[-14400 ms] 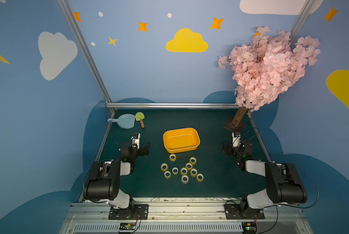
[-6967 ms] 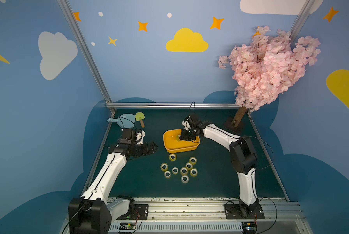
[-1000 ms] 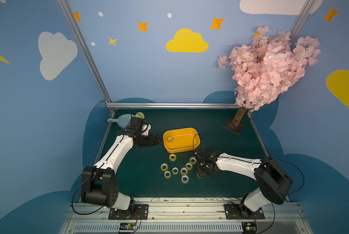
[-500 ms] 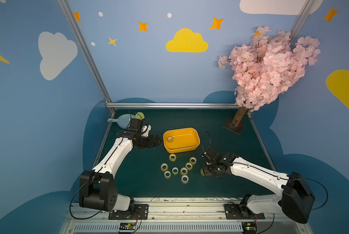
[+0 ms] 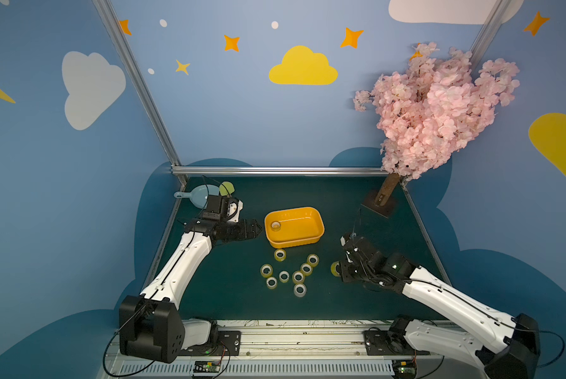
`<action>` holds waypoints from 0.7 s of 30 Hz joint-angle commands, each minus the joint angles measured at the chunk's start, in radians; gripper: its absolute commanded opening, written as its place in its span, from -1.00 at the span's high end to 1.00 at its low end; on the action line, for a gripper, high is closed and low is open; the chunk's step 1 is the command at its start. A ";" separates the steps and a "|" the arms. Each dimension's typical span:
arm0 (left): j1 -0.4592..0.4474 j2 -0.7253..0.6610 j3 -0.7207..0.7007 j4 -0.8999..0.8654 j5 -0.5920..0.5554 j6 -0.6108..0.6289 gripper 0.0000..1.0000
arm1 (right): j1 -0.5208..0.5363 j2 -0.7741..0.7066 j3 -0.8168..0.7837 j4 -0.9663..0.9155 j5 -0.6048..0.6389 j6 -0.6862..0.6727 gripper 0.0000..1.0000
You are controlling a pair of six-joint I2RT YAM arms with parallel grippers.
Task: Put the transparent tape into the storage box
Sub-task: Pick up the tape at the center of the board, then place the tape in the storage box.
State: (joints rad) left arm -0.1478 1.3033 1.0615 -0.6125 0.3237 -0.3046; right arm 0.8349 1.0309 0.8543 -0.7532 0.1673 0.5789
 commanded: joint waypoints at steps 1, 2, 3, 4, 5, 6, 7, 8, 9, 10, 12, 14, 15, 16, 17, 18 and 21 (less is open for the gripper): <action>-0.005 -0.033 -0.008 0.006 0.021 -0.025 -1.00 | -0.028 -0.022 0.072 0.016 -0.037 -0.035 1.00; -0.004 -0.046 -0.012 0.006 0.041 -0.036 -1.00 | -0.042 -0.016 0.092 0.016 -0.057 -0.044 1.00; -0.004 -0.059 -0.023 0.019 0.055 -0.041 -1.00 | -0.054 -0.008 0.108 0.021 -0.078 -0.053 1.00; -0.005 -0.072 -0.036 0.037 0.056 -0.043 -1.00 | -0.066 0.004 0.121 0.029 -0.098 -0.061 1.00; -0.004 -0.086 -0.051 0.060 0.042 -0.042 -1.00 | -0.080 0.019 0.135 0.041 -0.122 -0.071 1.00; -0.004 -0.095 -0.066 0.080 0.021 -0.037 -1.00 | -0.094 0.039 0.150 0.050 -0.148 -0.077 1.00; -0.004 -0.099 -0.079 0.087 0.000 -0.028 -1.00 | -0.107 0.058 0.163 0.059 -0.174 -0.079 1.00; -0.003 -0.099 -0.088 0.087 -0.026 -0.022 -1.00 | -0.120 0.079 0.178 0.074 -0.208 -0.081 1.00; -0.001 -0.093 -0.083 0.067 -0.044 -0.018 -1.00 | -0.131 0.101 0.190 0.093 -0.239 -0.083 1.00; -0.002 -0.083 -0.072 0.044 -0.049 -0.010 -1.00 | -0.136 0.118 0.198 0.110 -0.256 -0.085 1.00; -0.001 -0.070 -0.067 0.022 -0.042 -0.007 -1.00 | -0.149 0.165 0.223 0.146 -0.278 -0.093 1.00; -0.003 -0.063 -0.071 0.026 -0.026 -0.011 -1.00 | -0.159 0.218 0.260 0.152 -0.291 -0.103 1.00; -0.002 -0.059 -0.069 0.029 -0.025 -0.013 -1.00 | -0.166 0.248 0.281 0.152 -0.299 -0.109 1.00; -0.001 -0.054 -0.066 0.030 -0.028 -0.014 -1.00 | -0.173 0.277 0.302 0.152 -0.309 -0.114 1.00; -0.002 -0.050 -0.062 0.031 -0.029 -0.014 -1.00 | -0.179 0.301 0.319 0.152 -0.318 -0.120 1.00; -0.002 -0.045 -0.061 0.031 -0.029 -0.014 -1.00 | -0.184 0.331 0.339 0.152 -0.330 -0.128 1.00; 0.002 -0.023 -0.057 0.052 0.001 -0.023 -1.00 | -0.204 0.411 0.397 0.145 -0.386 -0.131 1.00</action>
State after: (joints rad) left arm -0.1497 1.2633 0.9882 -0.5694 0.3000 -0.3286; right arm 0.6476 1.3994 1.1988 -0.6250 -0.1474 0.4698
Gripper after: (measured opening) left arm 0.999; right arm 0.148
